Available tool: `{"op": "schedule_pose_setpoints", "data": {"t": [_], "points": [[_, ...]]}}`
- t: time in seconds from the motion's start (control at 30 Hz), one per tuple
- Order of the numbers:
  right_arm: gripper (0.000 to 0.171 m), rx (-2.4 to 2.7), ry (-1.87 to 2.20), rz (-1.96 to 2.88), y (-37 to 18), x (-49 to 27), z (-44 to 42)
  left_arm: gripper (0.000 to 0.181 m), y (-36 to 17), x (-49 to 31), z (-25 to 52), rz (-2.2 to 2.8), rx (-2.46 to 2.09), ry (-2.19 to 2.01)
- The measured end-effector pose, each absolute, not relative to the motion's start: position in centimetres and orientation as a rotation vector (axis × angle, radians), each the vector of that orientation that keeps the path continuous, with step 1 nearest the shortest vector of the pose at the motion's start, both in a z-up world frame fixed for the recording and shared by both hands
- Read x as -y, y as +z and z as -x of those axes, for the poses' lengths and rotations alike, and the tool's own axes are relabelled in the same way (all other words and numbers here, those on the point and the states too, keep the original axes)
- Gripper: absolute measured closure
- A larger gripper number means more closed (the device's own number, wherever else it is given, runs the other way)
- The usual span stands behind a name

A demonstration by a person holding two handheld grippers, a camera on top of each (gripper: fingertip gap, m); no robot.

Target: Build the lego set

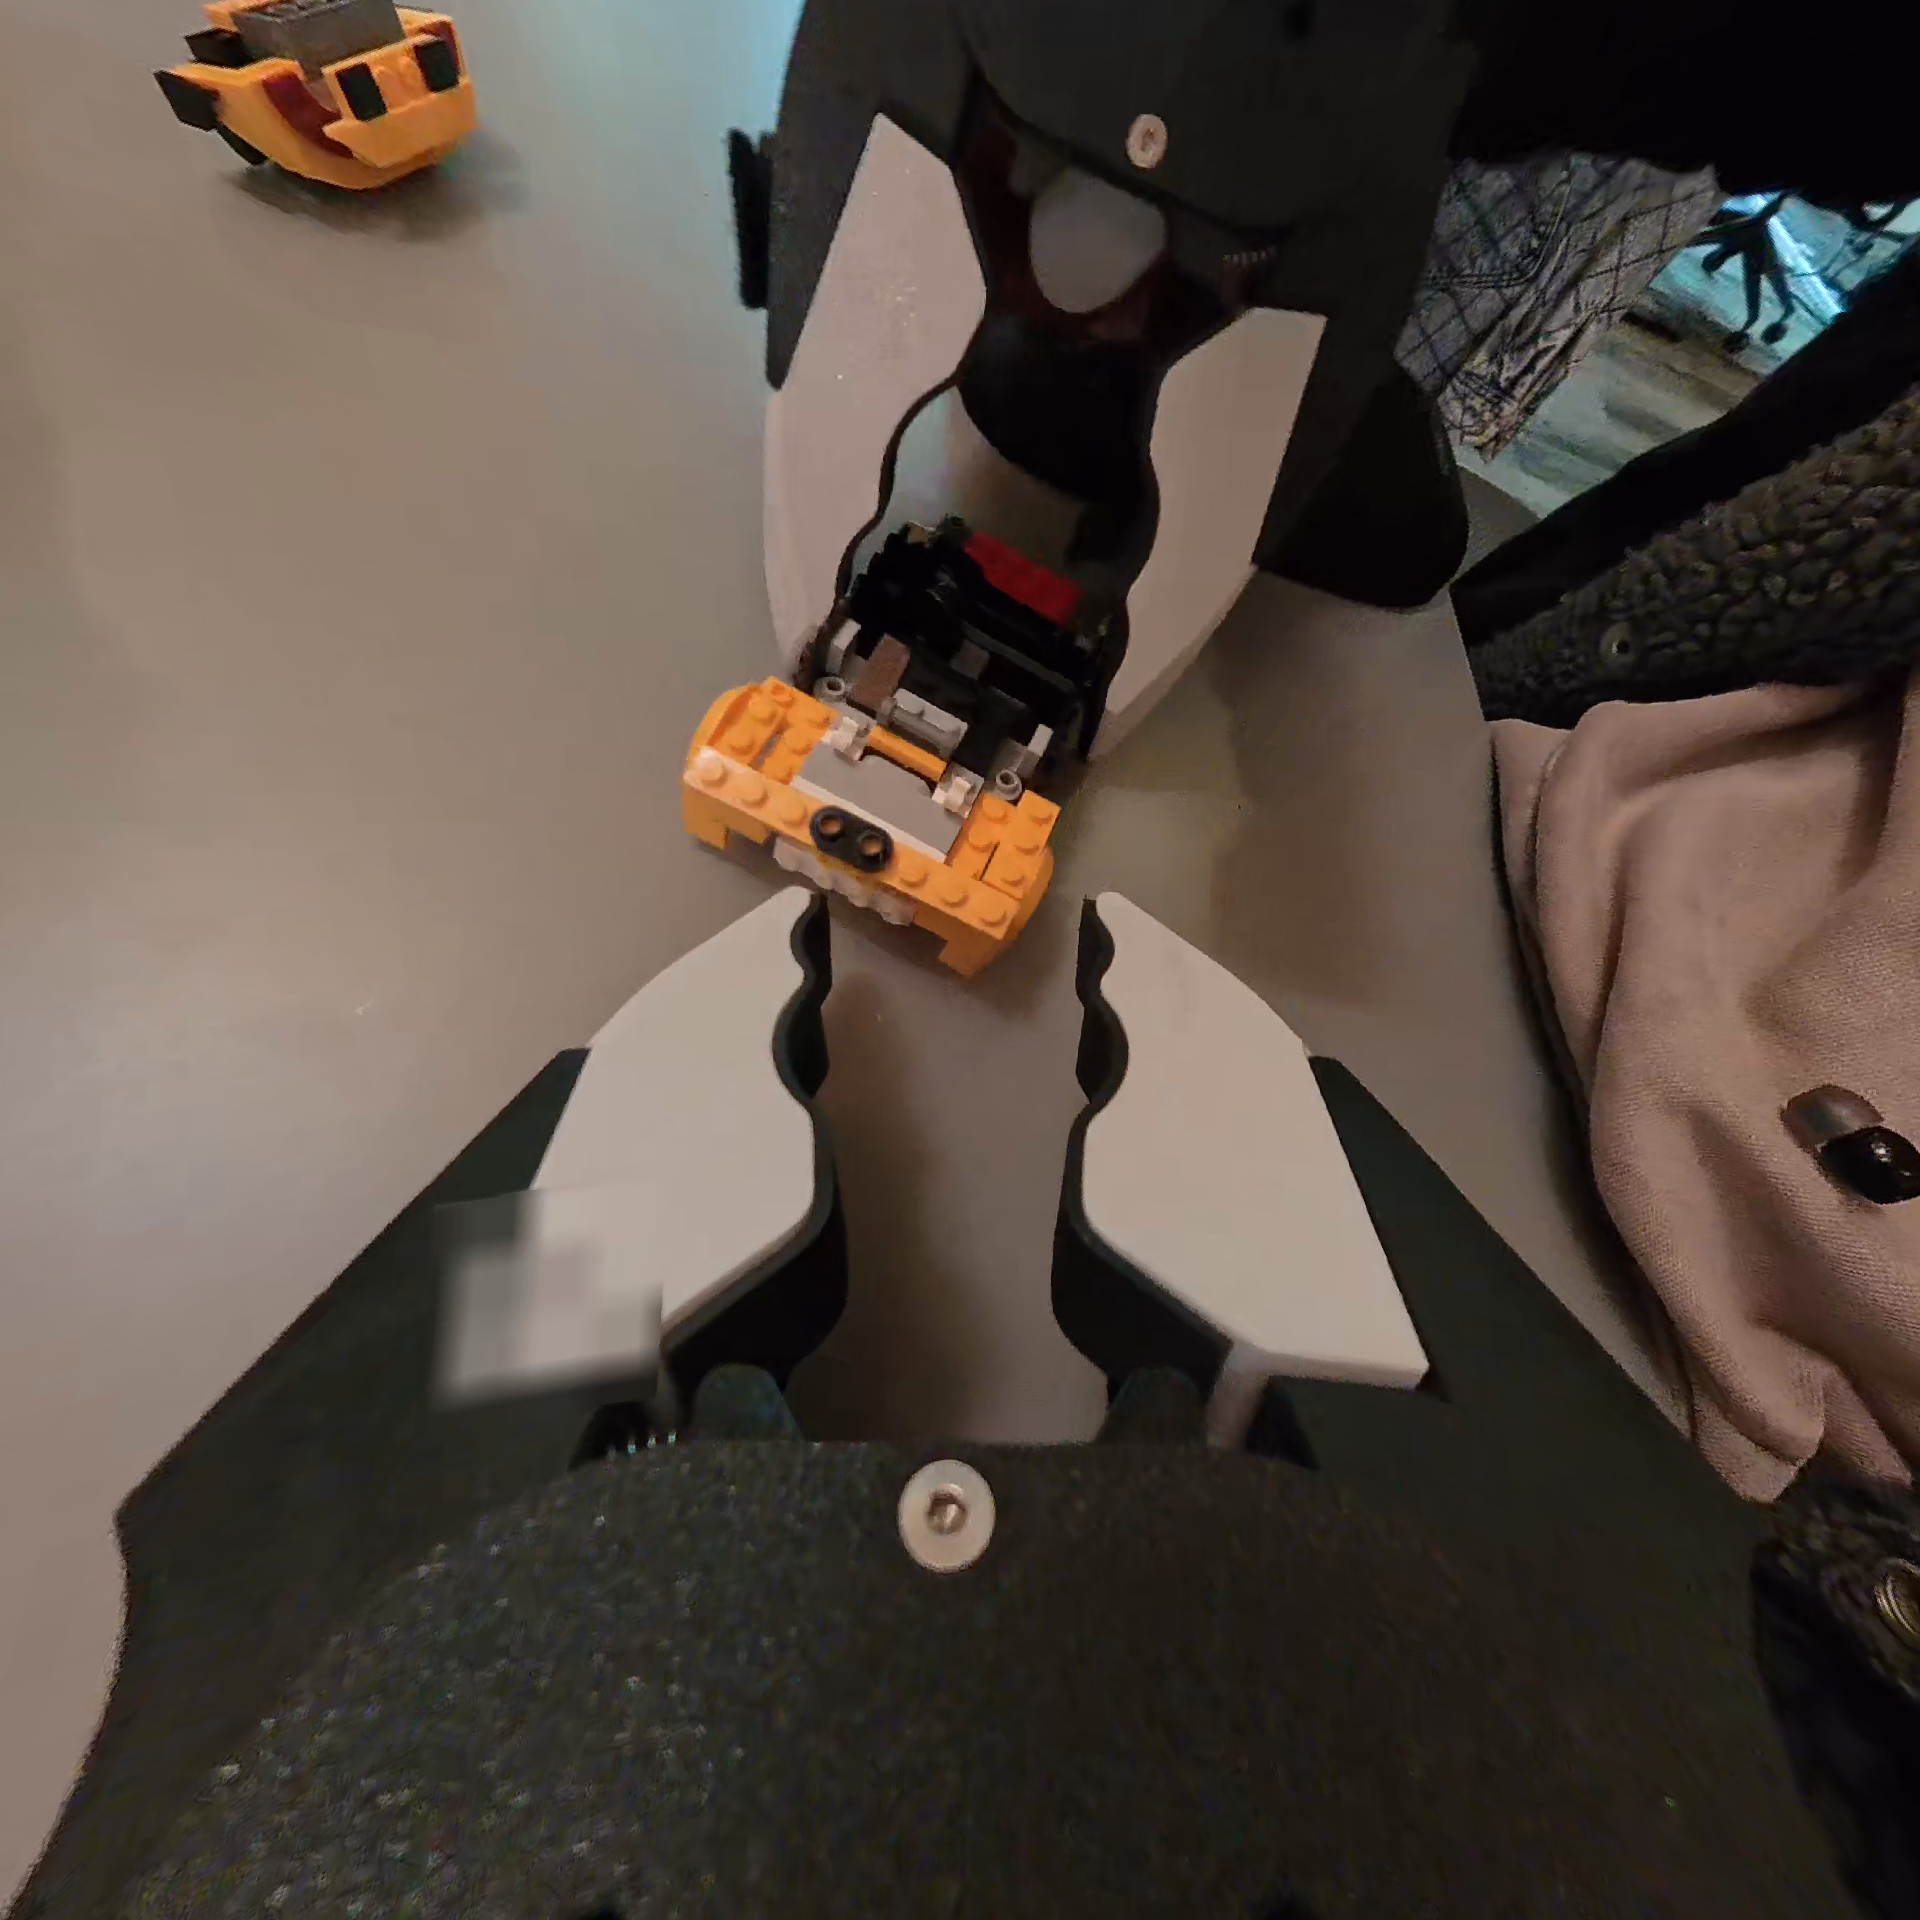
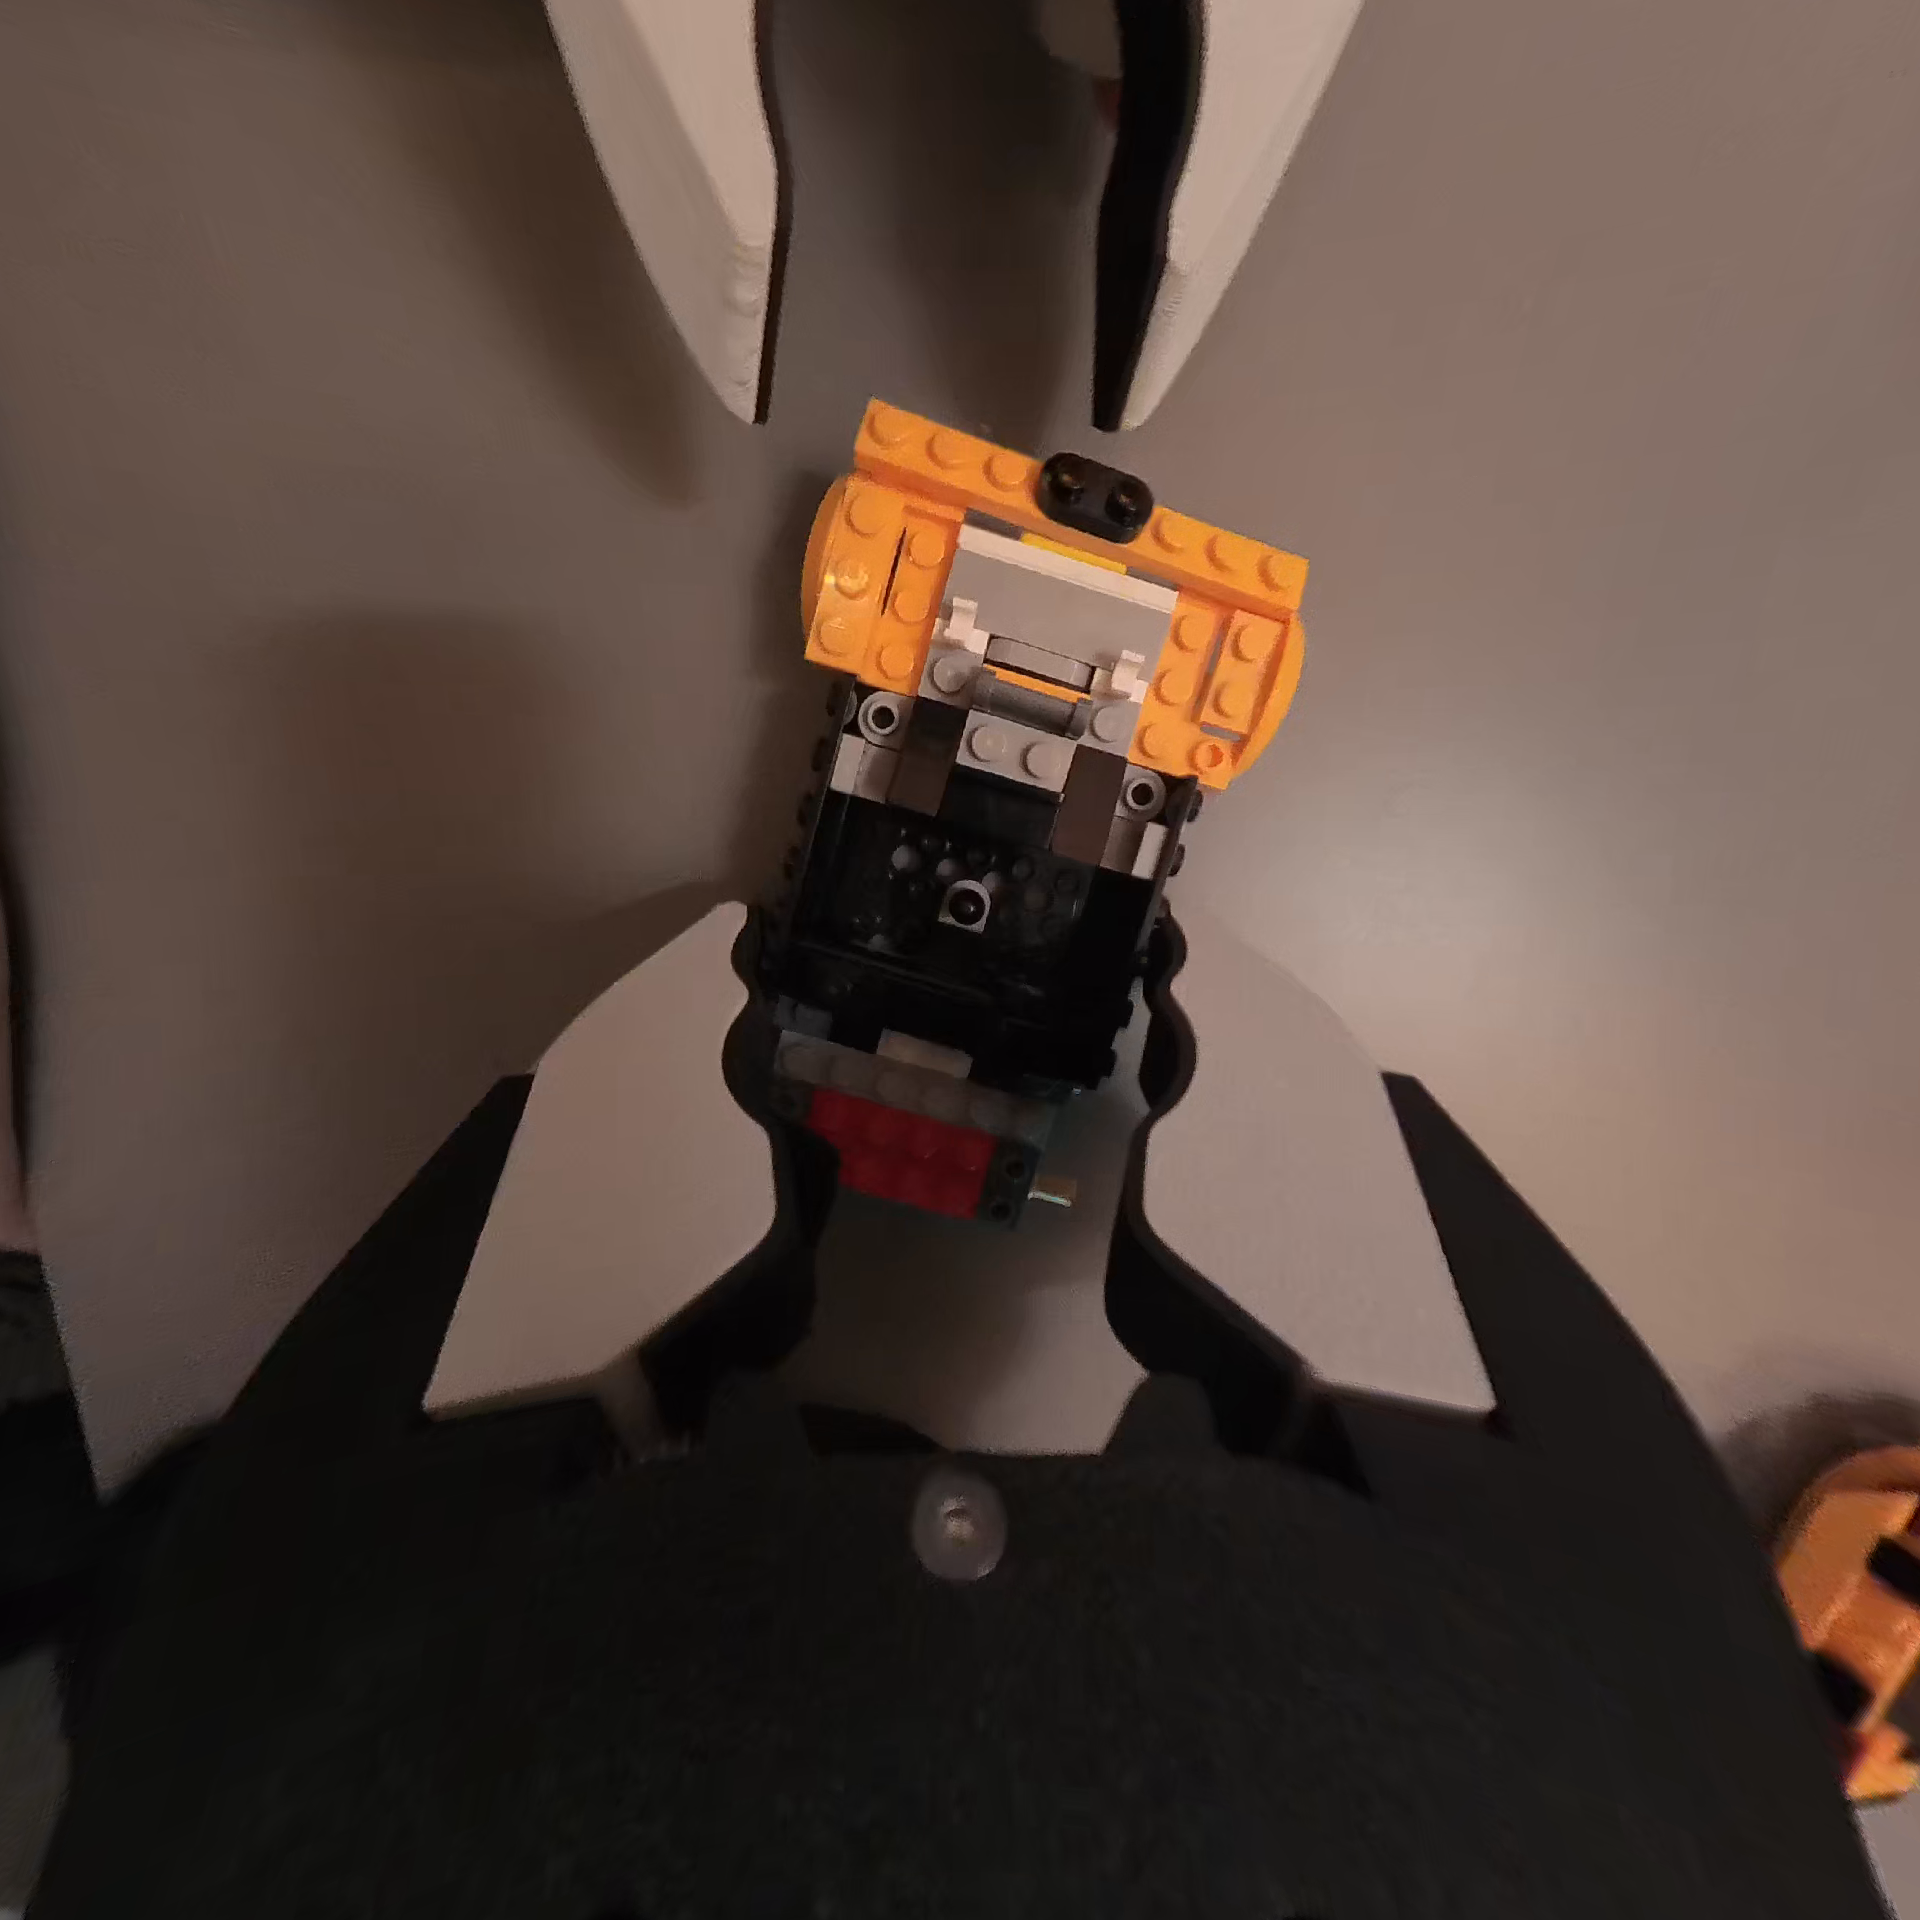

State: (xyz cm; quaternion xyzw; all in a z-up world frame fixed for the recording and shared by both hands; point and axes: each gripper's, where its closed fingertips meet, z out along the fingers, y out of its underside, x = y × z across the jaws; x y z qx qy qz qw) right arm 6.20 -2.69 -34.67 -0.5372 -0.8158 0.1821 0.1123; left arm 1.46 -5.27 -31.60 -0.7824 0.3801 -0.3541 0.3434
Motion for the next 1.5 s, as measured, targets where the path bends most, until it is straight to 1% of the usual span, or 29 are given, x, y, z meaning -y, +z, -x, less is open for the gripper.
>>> {"op": "schedule_pose_setpoints", "data": {"t": [0.3, 0.47, 0.7, 1.0, 1.3, 1.43, 1.5], "points": [[0.102, 2.751, 0.505, 1.175, -34.7, 1.3, -6.5, 0.137, -31.5, 5.4, -1.4, 2.018, -1.005, -0.932], [0.102, 2.777, 0.502, 1.073, -34.8, 1.2, -6.4, 0.138, -31.1, 4.2, -0.7, 2.056, -0.854, -1.025], [0.103, 2.636, 0.635, 1.100, -34.6, 1.2, -6.4, 0.138, -30.0, 2.0, 1.2, 2.048, -0.523, -1.210], [0.103, 2.435, 0.879, 1.188, -34.2, 1.6, -6.2, 0.139, -29.9, 1.7, 0.9, 2.084, -0.434, -1.334], [0.104, 2.146, 1.020, 1.129, -30.8, 0.8, -4.7, 0.136, -26.8, 1.4, 0.5, 1.990, -0.195, -1.576], [0.104, 2.038, 1.007, 1.083, -29.6, 0.8, -4.0, 0.134, -25.5, 1.0, 0.5, 1.969, -0.105, -1.566], [0.104, 2.006, 0.991, 1.074, -29.2, 0.8, -3.8, 0.137, -25.2, 0.7, 0.7, 1.980, -0.071, -1.545]]}}
